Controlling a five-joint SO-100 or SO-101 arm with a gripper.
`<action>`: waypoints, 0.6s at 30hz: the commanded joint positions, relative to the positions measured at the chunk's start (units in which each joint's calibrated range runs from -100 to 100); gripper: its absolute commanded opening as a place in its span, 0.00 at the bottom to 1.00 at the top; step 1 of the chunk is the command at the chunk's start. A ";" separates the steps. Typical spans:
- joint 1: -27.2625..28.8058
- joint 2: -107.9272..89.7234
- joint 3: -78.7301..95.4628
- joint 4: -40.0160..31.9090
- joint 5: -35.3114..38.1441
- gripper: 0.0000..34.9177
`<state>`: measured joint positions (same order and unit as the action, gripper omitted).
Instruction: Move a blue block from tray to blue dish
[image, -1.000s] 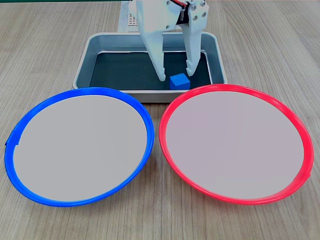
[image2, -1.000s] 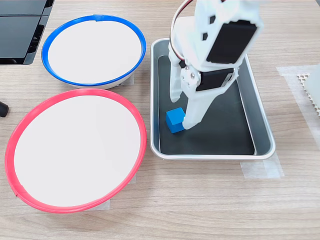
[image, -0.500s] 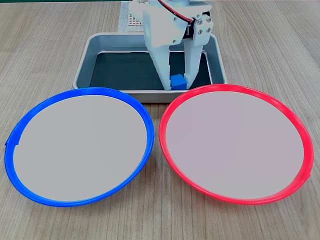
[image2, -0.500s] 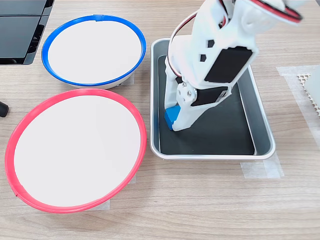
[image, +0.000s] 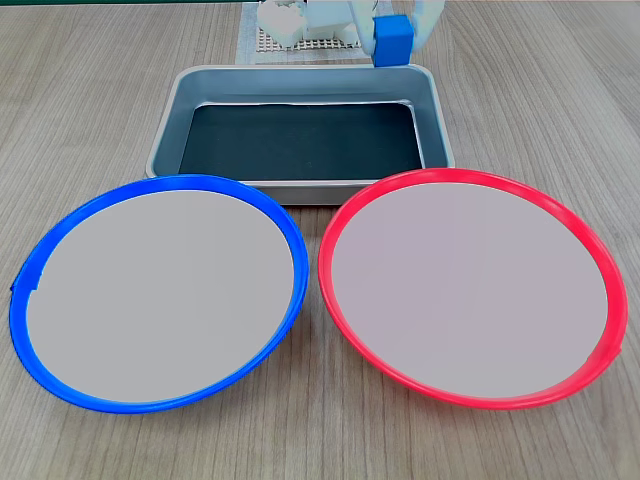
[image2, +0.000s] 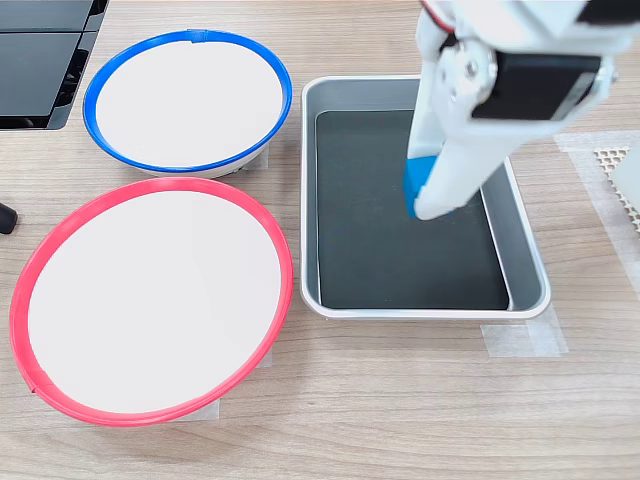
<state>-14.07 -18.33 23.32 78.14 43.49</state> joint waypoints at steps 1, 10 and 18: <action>4.42 -2.35 -3.98 -8.52 -16.80 0.00; 22.68 4.90 11.77 -52.68 -29.30 0.00; 27.76 13.51 22.61 -88.17 -28.52 0.10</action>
<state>12.57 -5.29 45.46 -0.73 14.53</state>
